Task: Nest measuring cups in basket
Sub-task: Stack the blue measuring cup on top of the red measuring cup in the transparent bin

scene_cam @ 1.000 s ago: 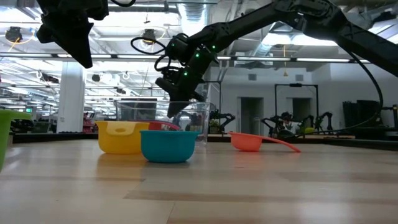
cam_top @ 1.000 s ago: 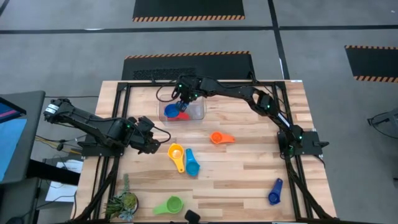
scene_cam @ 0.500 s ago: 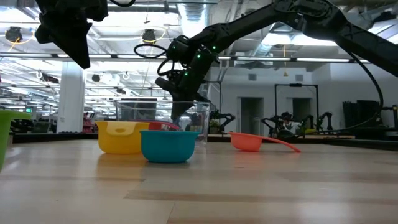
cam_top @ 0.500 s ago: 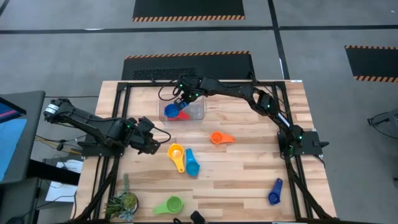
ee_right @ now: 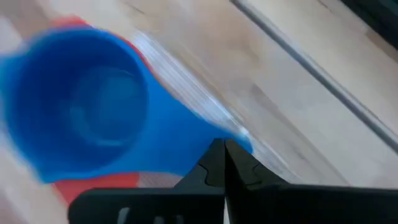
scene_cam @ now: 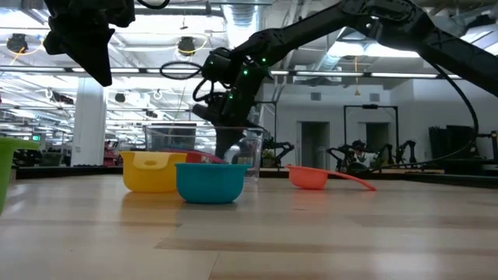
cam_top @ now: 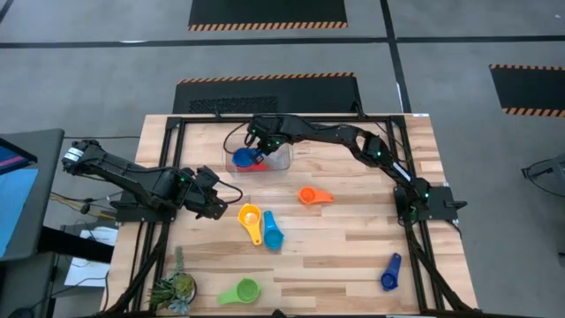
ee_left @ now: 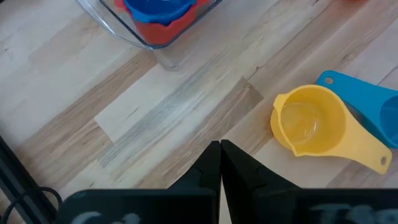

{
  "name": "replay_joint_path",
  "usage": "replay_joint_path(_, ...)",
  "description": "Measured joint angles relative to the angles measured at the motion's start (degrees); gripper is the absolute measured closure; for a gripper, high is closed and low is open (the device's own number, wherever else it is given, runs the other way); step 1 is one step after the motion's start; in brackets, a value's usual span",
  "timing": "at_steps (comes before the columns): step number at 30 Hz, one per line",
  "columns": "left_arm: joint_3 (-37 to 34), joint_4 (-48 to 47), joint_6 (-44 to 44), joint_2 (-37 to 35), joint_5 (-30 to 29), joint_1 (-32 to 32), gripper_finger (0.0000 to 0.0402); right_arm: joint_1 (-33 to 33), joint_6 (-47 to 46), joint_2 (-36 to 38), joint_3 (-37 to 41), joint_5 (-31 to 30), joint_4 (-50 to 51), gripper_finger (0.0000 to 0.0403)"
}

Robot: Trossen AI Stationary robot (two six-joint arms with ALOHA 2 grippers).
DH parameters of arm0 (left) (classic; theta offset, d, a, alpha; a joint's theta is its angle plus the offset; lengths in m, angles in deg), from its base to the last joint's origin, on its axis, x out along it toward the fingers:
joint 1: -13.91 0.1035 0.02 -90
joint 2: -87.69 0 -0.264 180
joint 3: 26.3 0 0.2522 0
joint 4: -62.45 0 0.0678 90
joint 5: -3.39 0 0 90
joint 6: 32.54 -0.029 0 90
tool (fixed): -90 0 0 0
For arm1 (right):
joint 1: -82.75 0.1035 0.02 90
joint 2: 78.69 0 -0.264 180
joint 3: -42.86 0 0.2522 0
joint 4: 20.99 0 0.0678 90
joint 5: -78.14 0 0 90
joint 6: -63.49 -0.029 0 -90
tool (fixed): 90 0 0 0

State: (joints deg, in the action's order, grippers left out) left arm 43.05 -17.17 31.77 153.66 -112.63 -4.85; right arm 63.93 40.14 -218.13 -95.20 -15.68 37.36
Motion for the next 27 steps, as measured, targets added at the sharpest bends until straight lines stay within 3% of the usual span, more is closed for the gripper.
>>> replay_joint_path(27, 0.0, -0.21, -0.22, 0.01, 0.22, 0.0, 0.0402, 5.53, 2.36, 2.61, -1.2, 2.32, 2.4, 0.0393)
